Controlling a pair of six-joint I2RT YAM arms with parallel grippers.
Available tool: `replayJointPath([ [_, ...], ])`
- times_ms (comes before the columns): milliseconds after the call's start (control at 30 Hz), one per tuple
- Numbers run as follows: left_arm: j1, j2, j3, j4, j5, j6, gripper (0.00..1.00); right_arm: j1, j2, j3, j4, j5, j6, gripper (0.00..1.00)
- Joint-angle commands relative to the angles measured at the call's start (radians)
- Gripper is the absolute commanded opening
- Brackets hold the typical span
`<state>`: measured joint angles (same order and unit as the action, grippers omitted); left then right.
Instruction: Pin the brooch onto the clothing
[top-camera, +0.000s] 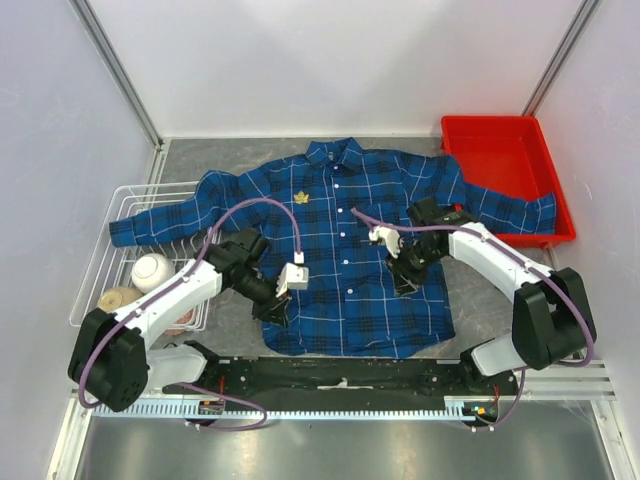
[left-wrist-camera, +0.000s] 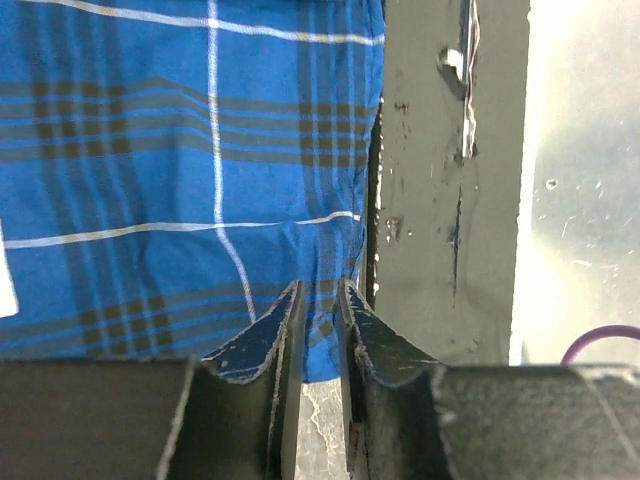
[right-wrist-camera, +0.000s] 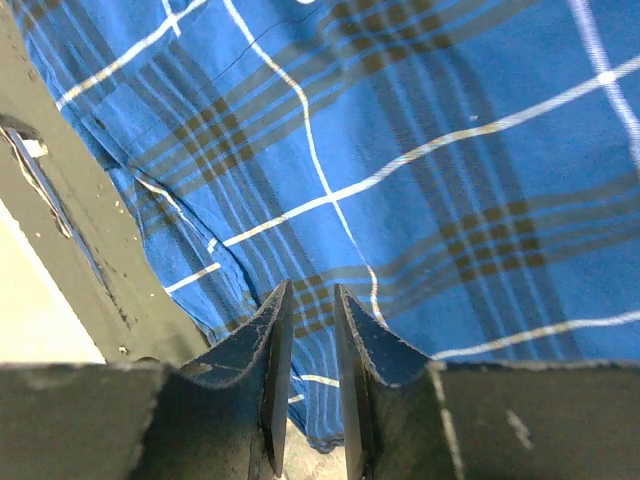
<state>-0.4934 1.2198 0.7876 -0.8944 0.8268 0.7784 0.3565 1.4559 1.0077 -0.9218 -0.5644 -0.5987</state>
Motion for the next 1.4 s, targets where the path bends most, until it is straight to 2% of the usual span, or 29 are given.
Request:
replayJointPath([
  [0,-0.072,-0.017,-0.073,0.169,-0.083,0.082,0.25,0.074,-0.008,-0.046,0.126,0.056,0.059,0.29],
  [133,-0.128,0.021,-0.12,0.183,-0.144,0.162,0.24,0.094,0.107,-0.032,0.163,0.09,0.097,0.3],
  [200,-0.167,0.044,-0.143,0.175,-0.204,0.215,0.24,0.102,0.177,-0.001,0.127,0.112,0.085,0.31],
  [333,-0.182,0.029,-0.156,0.157,-0.238,0.268,0.23,0.105,0.244,0.017,0.023,0.126,0.022,0.3],
  [433,-0.182,-0.049,-0.11,0.115,-0.178,0.283,0.28,0.107,0.255,0.031,-0.038,0.086,-0.01,0.31],
  [467,-0.182,-0.075,-0.078,0.114,-0.151,0.283,0.36,0.107,0.25,0.041,-0.048,0.068,-0.015,0.32],
  [500,-0.191,-0.103,-0.062,0.136,-0.109,0.262,0.39,0.107,0.229,0.046,-0.066,0.051,-0.021,0.35],
  [567,-0.236,-0.141,-0.03,0.192,-0.126,0.214,0.43,0.107,0.206,0.074,-0.075,0.017,-0.018,0.38],
  [600,-0.294,-0.141,-0.019,0.25,-0.153,0.175,0.43,0.107,0.186,0.086,-0.093,0.011,-0.016,0.41],
  [700,-0.408,-0.094,-0.008,0.365,-0.23,0.087,0.49,0.101,0.158,0.117,-0.121,0.024,-0.001,0.46],
  [767,-0.46,-0.037,-0.022,0.458,-0.267,0.085,0.54,0.082,0.152,0.109,-0.138,0.038,-0.007,0.48],
  [867,-0.54,0.036,-0.053,0.595,-0.311,0.11,0.59,-0.009,0.149,0.082,-0.16,0.06,-0.021,0.51],
  [967,-0.602,0.089,-0.054,0.675,-0.331,0.136,0.62,-0.08,0.161,0.08,-0.167,0.09,-0.024,0.51],
  [1167,-0.66,0.182,-0.039,0.735,-0.333,0.205,0.62,-0.123,0.193,0.065,-0.16,0.188,-0.027,0.51],
  [1367,-0.685,0.262,-0.008,0.707,-0.276,0.278,0.61,-0.148,0.235,0.055,-0.153,0.23,-0.029,0.51],
])
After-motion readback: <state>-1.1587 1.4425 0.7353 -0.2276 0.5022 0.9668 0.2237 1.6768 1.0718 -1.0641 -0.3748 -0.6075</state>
